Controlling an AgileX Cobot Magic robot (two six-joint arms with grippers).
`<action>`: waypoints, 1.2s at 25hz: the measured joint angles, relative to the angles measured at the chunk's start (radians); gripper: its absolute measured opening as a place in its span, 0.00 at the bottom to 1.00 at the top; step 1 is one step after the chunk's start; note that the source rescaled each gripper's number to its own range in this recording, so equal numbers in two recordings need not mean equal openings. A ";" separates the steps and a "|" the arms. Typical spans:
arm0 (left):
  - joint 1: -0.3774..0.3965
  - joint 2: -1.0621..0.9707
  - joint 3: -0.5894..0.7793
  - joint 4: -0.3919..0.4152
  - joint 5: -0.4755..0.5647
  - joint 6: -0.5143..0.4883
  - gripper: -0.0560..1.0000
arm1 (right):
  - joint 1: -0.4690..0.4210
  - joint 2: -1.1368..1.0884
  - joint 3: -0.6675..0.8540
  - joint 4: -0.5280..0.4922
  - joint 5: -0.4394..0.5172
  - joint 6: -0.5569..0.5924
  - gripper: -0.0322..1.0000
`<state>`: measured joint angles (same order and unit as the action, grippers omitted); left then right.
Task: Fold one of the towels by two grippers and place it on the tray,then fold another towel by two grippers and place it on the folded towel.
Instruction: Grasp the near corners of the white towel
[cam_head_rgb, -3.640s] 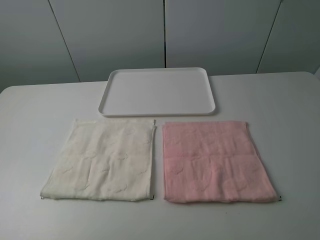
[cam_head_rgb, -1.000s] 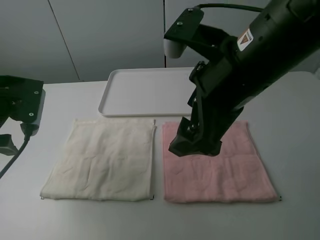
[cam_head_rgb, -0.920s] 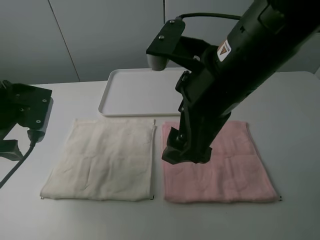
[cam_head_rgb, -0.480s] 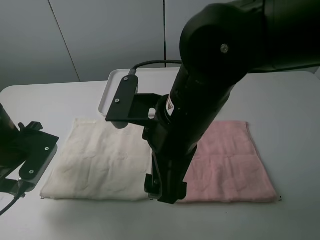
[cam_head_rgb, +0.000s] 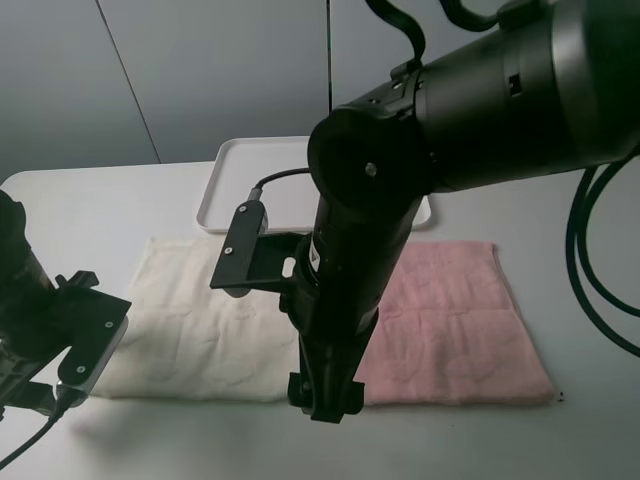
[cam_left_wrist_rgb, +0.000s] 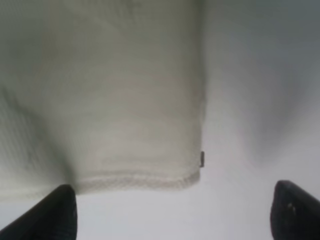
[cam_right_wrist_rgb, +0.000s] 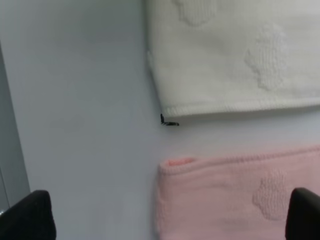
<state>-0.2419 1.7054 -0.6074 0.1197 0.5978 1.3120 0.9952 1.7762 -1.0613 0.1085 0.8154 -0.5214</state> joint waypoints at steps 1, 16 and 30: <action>0.000 0.005 0.000 0.000 -0.017 0.000 0.99 | 0.000 0.005 -0.001 0.000 0.000 0.000 1.00; 0.000 0.057 0.002 -0.052 -0.050 0.125 0.99 | 0.084 0.124 -0.049 -0.032 -0.010 -0.008 1.00; 0.000 0.059 0.002 -0.052 -0.050 0.125 0.99 | 0.131 0.275 -0.153 -0.062 -0.005 -0.018 1.00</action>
<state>-0.2419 1.7646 -0.6051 0.0682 0.5479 1.4374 1.1266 2.0515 -1.2143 0.0469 0.8105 -0.5393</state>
